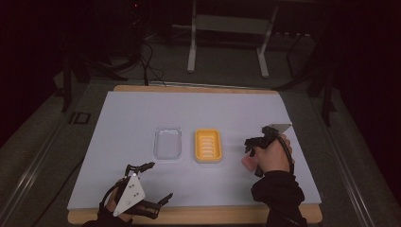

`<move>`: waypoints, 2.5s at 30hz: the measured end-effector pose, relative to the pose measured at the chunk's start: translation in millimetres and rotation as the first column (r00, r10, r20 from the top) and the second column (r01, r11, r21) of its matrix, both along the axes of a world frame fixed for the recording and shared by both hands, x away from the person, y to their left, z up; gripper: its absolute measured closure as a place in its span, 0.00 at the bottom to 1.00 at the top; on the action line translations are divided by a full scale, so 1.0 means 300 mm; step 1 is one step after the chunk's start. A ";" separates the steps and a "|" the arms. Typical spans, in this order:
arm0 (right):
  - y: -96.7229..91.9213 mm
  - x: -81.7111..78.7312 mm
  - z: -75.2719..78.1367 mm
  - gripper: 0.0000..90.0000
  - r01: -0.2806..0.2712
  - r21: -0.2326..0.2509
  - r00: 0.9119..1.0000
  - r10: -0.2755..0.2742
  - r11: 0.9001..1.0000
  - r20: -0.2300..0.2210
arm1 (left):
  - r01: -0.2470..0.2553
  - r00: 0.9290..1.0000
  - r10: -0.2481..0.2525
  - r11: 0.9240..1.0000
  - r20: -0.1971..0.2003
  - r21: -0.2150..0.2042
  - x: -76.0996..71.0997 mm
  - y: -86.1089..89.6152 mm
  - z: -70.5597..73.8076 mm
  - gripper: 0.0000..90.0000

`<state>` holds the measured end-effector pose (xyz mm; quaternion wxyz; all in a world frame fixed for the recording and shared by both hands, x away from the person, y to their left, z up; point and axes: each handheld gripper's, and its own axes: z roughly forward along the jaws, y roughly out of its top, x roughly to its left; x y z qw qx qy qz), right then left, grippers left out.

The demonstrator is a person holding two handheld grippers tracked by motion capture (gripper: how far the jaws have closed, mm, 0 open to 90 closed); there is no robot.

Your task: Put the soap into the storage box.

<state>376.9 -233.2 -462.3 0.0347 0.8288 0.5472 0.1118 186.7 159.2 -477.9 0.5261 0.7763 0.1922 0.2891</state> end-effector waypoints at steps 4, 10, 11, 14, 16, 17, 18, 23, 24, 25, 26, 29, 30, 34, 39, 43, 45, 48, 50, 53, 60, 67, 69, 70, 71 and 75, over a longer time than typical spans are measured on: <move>0.012 0.016 -0.024 0.26 -0.005 -0.014 1.000 0.004 1.000 -0.023 | 0.002 1.000 -0.002 1.000 0.004 0.009 -0.001 -0.003 -0.001 0.01; 0.017 0.037 -0.037 0.28 -0.011 -0.075 1.000 0.009 0.997 -0.030 | 0.008 1.000 -0.008 1.000 0.008 0.017 -0.003 -0.005 -0.002 0.01; 0.022 0.038 -0.039 0.28 -0.024 -0.090 0.999 0.021 0.996 -0.034 | 0.008 1.000 -0.008 1.000 0.009 0.018 -0.003 -0.006 -0.002 0.01; 0.023 0.038 -0.040 0.27 -0.037 -0.117 0.999 0.033 0.992 -0.037 | 0.008 1.000 -0.009 1.000 0.012 0.019 -0.006 -0.005 -0.001 0.01; 0.017 0.038 -0.042 0.27 -0.044 -0.133 0.998 0.039 0.990 -0.044 | 0.011 1.000 -0.011 1.000 0.012 0.018 -0.006 -0.006 -0.001 0.01; 0.018 0.037 -0.042 0.27 -0.043 -0.126 0.998 0.037 0.991 -0.046 | 0.012 1.000 -0.012 1.000 0.012 0.018 -0.006 -0.006 -0.001 0.01; 0.019 0.038 -0.044 0.27 -0.048 -0.116 0.998 0.042 0.992 -0.051 | 0.012 1.000 -0.012 1.000 0.010 0.020 -0.005 -0.007 -0.001 0.01; 0.026 0.041 -0.050 0.26 -0.058 -0.145 0.997 0.051 0.988 -0.052 | 0.012 1.000 -0.012 1.000 0.013 0.019 -0.007 -0.007 -0.001 0.01; 0.026 0.041 -0.048 0.26 -0.058 -0.142 0.998 0.052 0.988 -0.047 | 0.011 1.000 -0.011 1.000 0.013 0.018 -0.006 -0.006 -0.001 0.01; 0.026 0.042 -0.048 0.26 -0.057 -0.148 0.998 0.051 0.987 -0.045 | 0.011 1.000 -0.011 1.000 0.012 0.019 -0.006 -0.006 -0.001 0.01; 0.024 0.043 -0.048 0.25 -0.055 -0.143 0.998 0.049 0.988 -0.049 | 0.011 1.000 -0.011 1.000 0.011 0.021 -0.005 -0.006 -0.001 0.01; 0.016 0.046 -0.058 0.22 -0.051 -0.136 0.997 0.043 0.989 -0.062 | 0.011 1.000 -0.012 1.000 0.014 0.018 -0.007 -0.006 -0.001 0.01; 0.013 0.046 -0.061 0.21 -0.050 -0.143 0.998 0.043 0.988 -0.051 | 0.012 1.000 -0.012 1.000 0.014 0.018 -0.007 -0.006 0.000 0.01; 0.011 0.050 -0.077 0.21 -0.045 -0.129 0.997 0.037 0.991 -0.067 | 0.012 1.000 -0.013 1.000 0.011 0.022 -0.006 -0.007 -0.001 0.01; 0.025 0.056 -0.109 0.24 -0.067 -0.126 0.994 0.055 0.990 -0.098 | 0.011 1.000 -0.012 1.000 0.014 0.024 -0.007 -0.007 -0.001 0.01; 0.027 0.058 -0.121 0.34 -0.097 -0.136 0.990 0.082 0.986 -0.111 | 0.011 1.000 -0.011 1.000 0.012 0.026 -0.007 -0.007 -0.001 0.01; 0.033 0.058 -0.119 0.37 -0.113 -0.153 0.989 0.097 0.982 -0.113 | 0.012 1.000 -0.012 1.000 0.013 0.025 -0.007 -0.008 -0.001 0.01; 0.036 0.056 -0.114 0.39 -0.144 -0.162 0.986 0.128 0.976 -0.105 | 0.010 1.000 -0.010 1.000 0.014 0.025 -0.007 -0.007 -0.001 0.01; 0.038 0.056 -0.108 0.40 -0.174 -0.174 0.982 0.157 0.969 -0.108 | 0.009 1.000 -0.009 1.000 0.013 0.026 -0.007 -0.007 -0.001 0.01; 0.036 0.057 -0.085 0.41 -0.188 -0.167 0.980 0.173 0.968 -0.100 | 0.008 1.000 -0.008 1.000 0.013 0.029 -0.007 -0.007 -0.002 0.01; 0.037 0.064 -0.024 0.41 -0.239 -0.162 0.969 0.224 0.957 -0.108 | 0.008 1.000 -0.008 0.999 0.014 0.033 -0.006 -0.008 -0.002 0.01; 0.070 0.078 0.047 0.41 -0.269 -0.176 0.963 0.258 0.947 -0.079 | 0.006 1.000 -0.006 0.999 0.015 0.033 -0.006 -0.007 -0.002 0.01; 0.080 0.084 0.070 0.41 -0.275 -0.170 0.961 0.265 0.946 -0.075 | 0.006 1.000 -0.006 1.000 0.014 0.028 -0.006 -0.007 -0.002 0.01; 0.082 0.084 0.077 0.41 -0.276 -0.167 0.961 0.269 0.947 -0.061 | 0.005 1.000 -0.005 1.000 0.014 0.028 -0.005 -0.007 -0.002 0.01; 0.086 0.086 0.086 0.41 -0.283 -0.165 0.958 0.273 0.945 -0.082 | 0.005 1.000 -0.006 1.000 0.014 0.029 -0.005 -0.007 -0.003 0.01; 0.100 0.093 0.114 0.41 -0.299 -0.160 0.954 0.291 0.941 -0.075 | 0.006 1.000 -0.006 1.000 0.014 0.030 -0.006 -0.008 -0.003 0.01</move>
